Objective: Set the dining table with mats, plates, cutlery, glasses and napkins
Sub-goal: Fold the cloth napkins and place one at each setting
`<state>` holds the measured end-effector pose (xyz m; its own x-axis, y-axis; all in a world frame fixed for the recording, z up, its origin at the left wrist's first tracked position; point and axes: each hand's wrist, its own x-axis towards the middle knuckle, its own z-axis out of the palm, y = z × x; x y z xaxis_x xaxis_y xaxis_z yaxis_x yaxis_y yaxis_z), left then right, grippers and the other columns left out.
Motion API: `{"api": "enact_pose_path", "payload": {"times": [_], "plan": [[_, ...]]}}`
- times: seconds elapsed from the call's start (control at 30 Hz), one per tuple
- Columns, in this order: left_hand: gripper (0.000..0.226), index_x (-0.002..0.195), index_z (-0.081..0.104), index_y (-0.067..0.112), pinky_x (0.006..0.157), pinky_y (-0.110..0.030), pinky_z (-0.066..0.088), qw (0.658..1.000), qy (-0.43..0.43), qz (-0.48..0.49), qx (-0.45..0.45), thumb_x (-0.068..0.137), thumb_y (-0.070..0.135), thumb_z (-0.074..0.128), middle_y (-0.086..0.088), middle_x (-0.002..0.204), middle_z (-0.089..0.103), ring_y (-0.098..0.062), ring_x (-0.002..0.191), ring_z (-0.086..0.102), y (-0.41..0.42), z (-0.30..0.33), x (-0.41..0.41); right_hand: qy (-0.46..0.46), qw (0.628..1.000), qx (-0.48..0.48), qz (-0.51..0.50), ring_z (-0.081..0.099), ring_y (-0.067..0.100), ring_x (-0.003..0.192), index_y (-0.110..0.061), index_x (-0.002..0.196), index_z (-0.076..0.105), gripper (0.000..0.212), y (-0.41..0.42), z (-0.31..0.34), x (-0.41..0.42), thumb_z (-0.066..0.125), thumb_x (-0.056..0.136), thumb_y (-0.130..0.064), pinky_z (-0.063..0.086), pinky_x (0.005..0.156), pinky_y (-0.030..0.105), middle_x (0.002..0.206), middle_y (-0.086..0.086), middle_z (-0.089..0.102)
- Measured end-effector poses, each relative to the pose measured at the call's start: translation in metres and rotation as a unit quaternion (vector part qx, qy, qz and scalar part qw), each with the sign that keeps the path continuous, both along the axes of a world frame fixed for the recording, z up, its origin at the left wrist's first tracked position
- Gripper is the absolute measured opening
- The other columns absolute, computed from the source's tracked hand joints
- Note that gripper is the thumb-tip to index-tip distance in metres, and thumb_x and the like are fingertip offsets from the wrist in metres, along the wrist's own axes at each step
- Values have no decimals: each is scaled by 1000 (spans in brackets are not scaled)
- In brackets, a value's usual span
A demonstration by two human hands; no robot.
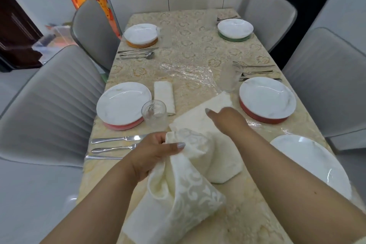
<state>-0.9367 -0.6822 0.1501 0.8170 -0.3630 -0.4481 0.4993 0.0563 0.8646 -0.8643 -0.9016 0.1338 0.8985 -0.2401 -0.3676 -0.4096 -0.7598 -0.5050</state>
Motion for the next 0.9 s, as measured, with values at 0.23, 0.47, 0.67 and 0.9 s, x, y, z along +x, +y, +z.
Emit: {"api": "enact_pose_path", "payload": {"times": [0.23, 0.47, 0.67, 0.9], "plan": [[41, 86, 72, 2, 74, -40, 55, 996, -70, 33, 33, 53, 22, 87, -23, 88, 70, -31, 77, 67, 14, 11, -27, 121, 917, 375, -62, 56, 18, 113, -20, 120, 64, 81, 41, -16, -78, 57, 65, -80, 38, 103, 36, 121, -1, 64], [29, 83, 73, 5, 70, -27, 52, 993, -106, 33, 34, 64, 24, 83, -10, 81, 71, -19, 75, 65, 45, 25, -70, -12, 897, 440, -50, 62, 23, 88, 9, 101, 63, 33, 84, -5, -109, 65, 81, -17, 45, 81, 32, 94, 14, 64], [9, 92, 73, 7, 63, -17, 52, 979, -154, 115, 76, 86, 5, 67, -1, 85, 73, -6, 68, 66, 75, 30, -90, -98, 855, 503, -85, 69, 23, 82, -8, 94, 55, 22, 88, 32, -132, 41, 102, -24, 50, 81, 32, 86, 13, 71], [17, 103, 71, 14, 64, -16, 51, 964, -144, 192, 117, 91, 5, 63, 3, 91, 70, -1, 72, 64, 102, 15, -100, -61, 983, 143, -97, 56, 23, 86, -7, 91, 55, 42, 83, -17, -177, 48, 94, -49, 40, 77, 33, 90, 9, 58]]}}
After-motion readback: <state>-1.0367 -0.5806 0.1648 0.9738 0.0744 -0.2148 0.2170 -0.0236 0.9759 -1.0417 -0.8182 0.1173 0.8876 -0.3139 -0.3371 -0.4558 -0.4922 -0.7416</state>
